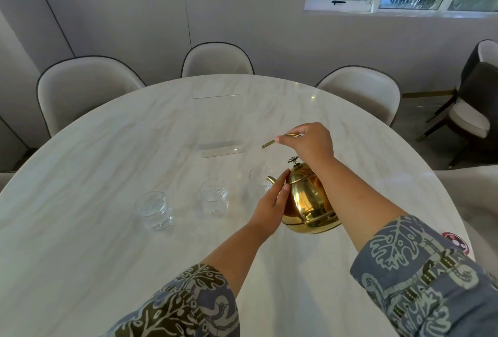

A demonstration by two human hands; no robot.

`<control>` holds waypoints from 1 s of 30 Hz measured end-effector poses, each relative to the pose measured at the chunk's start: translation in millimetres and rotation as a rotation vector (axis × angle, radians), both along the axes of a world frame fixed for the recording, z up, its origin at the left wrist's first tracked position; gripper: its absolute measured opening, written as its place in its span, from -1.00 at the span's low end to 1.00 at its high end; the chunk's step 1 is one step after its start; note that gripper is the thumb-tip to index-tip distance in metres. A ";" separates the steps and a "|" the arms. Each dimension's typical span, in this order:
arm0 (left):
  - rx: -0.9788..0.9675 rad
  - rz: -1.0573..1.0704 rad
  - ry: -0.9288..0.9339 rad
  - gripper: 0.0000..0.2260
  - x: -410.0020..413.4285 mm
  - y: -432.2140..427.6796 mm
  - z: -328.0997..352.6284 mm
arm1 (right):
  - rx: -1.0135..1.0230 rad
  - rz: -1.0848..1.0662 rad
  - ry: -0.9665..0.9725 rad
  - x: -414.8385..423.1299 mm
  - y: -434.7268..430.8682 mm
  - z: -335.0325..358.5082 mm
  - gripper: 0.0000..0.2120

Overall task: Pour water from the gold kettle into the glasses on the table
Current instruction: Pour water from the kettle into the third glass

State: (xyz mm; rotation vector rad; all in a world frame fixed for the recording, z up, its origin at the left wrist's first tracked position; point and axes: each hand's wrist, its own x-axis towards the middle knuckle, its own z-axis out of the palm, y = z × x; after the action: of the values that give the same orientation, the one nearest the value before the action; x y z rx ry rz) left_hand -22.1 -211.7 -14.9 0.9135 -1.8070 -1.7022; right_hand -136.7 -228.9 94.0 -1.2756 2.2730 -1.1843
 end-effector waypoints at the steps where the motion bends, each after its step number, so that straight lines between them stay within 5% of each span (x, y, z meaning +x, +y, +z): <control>1: 0.001 0.001 -0.001 -0.62 0.1 0.0 0.0 | 0.003 0.004 0.002 0.0 0.1 0.6 -0.67; 30: 0.066 0.047 0.096 -0.63 -7.3 -1.4 -0.5 | 0.085 0.055 0.126 2.3 -10.6 12.2 -0.63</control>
State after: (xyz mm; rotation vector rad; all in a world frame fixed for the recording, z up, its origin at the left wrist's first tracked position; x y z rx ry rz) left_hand -29.4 -213.2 -15.4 0.8789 -1.6636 -1.7546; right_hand -134.5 -239.4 106.2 -1.4068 2.3321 -1.0041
